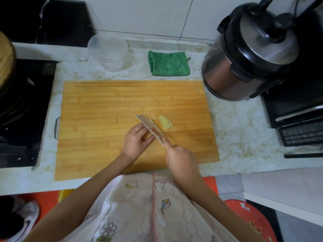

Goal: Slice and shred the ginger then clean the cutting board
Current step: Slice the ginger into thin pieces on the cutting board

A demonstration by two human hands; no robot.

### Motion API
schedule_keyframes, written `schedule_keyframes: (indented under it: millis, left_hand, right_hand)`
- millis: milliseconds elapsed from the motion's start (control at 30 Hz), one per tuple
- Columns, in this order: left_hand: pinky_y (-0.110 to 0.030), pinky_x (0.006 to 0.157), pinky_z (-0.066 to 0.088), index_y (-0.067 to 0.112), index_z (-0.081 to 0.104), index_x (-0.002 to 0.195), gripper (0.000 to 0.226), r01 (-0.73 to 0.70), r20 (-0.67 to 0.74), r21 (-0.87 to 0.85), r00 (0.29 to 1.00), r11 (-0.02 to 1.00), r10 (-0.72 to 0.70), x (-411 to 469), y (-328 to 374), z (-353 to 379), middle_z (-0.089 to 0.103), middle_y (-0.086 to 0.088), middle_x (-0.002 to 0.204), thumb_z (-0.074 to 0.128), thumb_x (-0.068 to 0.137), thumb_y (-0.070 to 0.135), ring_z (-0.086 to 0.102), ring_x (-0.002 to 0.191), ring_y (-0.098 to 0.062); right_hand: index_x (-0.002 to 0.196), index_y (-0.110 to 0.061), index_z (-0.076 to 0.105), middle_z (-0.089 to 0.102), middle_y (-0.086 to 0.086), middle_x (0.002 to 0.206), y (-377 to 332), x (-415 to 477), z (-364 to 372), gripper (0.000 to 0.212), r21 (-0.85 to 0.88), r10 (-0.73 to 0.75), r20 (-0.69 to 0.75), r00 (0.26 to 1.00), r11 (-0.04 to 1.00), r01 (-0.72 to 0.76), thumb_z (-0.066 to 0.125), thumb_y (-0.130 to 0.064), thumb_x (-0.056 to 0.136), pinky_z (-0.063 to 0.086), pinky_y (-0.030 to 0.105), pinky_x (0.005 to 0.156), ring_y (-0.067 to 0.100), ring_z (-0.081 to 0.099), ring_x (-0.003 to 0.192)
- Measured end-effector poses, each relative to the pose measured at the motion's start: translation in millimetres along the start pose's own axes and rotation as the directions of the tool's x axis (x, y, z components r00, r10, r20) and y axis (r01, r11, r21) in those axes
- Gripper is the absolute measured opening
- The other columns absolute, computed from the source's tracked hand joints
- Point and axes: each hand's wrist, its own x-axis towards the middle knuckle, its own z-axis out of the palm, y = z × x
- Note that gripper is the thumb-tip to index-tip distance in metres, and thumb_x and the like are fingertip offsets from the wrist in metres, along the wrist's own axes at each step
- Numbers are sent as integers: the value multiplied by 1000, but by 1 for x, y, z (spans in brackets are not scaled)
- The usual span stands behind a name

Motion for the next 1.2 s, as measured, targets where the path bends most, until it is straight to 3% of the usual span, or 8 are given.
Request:
schedule_keyframes:
  millis: [300, 567, 833, 1000, 1200]
  left_hand:
    - [-31, 85, 47, 2, 73, 86, 43, -90, -80, 54, 992, 994, 94, 3, -3, 1, 71, -11, 93, 57, 94, 42, 60, 92, -21]
    - [-32, 89, 44, 3, 73, 83, 36, -126, -107, 85, 985, 988, 134, 4, -4, 3, 71, -9, 85, 61, 91, 36, 57, 88, -18]
    - [-34, 86, 47, 6, 72, 84, 21, -18, -83, 46, 996, 999, 22, 3, 4, 11, 68, -6, 87, 73, 80, 27, 60, 89, -19]
    - [-29, 85, 47, 4, 72, 86, 23, -17, -59, -10, 998, 1000, 17, 6, 5, 10, 67, -8, 90, 82, 74, 21, 60, 95, -18]
    - [-30, 86, 50, 4, 72, 86, 23, 7, -47, -15, 999, 1000, -8, 6, 6, 9, 69, -9, 93, 77, 79, 25, 61, 93, -18]
  right_hand:
    - [149, -28, 20, 67, 7, 91, -5, 3, -4, 59, 9, 19, -2, 1000, 1000, -19, 38, -10, 97, 34, 29, 58, 25, 64, 82]
    - [149, -27, 20, 67, 9, 97, -11, 6, -8, 62, 6, 43, 37, 998, 999, -43, 38, -4, 95, 35, 30, 61, 28, 64, 89]
    - [150, -28, 17, 65, 9, 90, -2, 4, -6, 60, 62, 56, 62, 996, 996, -60, 39, -11, 96, 35, 30, 60, 27, 64, 84]
    - [149, -29, 23, 47, 1, 67, 11, 6, -12, 60, 125, 35, 83, 996, 991, -46, 42, -14, 94, 33, 29, 56, 22, 50, 63]
    - [148, -28, 25, 46, 1, 67, 14, 6, -13, 58, 84, 13, 85, 996, 996, -20, 42, -14, 94, 34, 30, 56, 22, 46, 62]
